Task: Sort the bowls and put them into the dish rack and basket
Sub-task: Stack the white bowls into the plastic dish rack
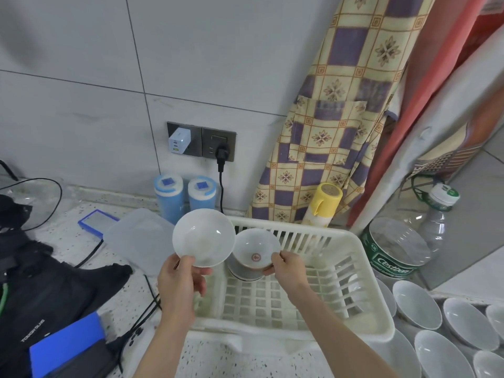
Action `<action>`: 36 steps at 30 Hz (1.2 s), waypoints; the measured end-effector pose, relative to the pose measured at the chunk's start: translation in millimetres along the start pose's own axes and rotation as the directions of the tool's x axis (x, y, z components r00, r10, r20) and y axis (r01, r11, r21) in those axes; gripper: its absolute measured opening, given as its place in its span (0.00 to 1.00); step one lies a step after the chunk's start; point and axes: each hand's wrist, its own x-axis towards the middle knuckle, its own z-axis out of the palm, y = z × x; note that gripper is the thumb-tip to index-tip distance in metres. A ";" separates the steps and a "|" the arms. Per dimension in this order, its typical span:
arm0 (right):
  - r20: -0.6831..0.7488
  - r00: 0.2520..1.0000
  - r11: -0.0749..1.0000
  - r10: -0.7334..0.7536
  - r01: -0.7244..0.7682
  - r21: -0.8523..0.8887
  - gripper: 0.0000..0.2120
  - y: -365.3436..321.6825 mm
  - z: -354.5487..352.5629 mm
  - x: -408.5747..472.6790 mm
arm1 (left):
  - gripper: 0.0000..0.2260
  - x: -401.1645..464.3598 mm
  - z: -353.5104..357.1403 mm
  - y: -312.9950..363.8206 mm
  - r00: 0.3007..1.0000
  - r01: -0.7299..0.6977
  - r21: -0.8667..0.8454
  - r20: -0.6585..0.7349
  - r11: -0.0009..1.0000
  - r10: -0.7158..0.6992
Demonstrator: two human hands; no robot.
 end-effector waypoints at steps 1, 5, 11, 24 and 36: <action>0.003 1.000 1.000 -0.002 0.002 -0.020 0.14 0.9 0.9 0.9 | 0.07 -0.4 0.4 -0.3 1.000 -0.001 -0.015 -0.011 1.000 0.001; 0.017 1.000 0.996 0.006 -0.005 -0.085 0.18 5.1 3.9 1.6 | 0.07 -1.6 1.7 0.2 0.998 -0.027 -0.085 -0.061 0.996 0.022; 0.005 0.999 0.993 0.034 -0.033 -0.115 0.18 11.0 8.8 0.2 | 0.07 -1.9 1.8 -0.9 0.996 -0.034 -0.121 -0.083 0.992 0.024; -0.020 0.999 0.979 0.044 -0.047 -0.196 0.14 18.3 17.0 4.2 | 0.08 -1.7 2.7 -3.0 0.994 -0.032 -0.134 -0.110 0.991 0.017; -0.062 0.993 0.987 0.102 -0.109 -0.121 0.23 19.6 10.8 -0.8 | 0.07 1.2 4.4 -7.8 0.998 0.003 0.047 -0.060 0.999 0.000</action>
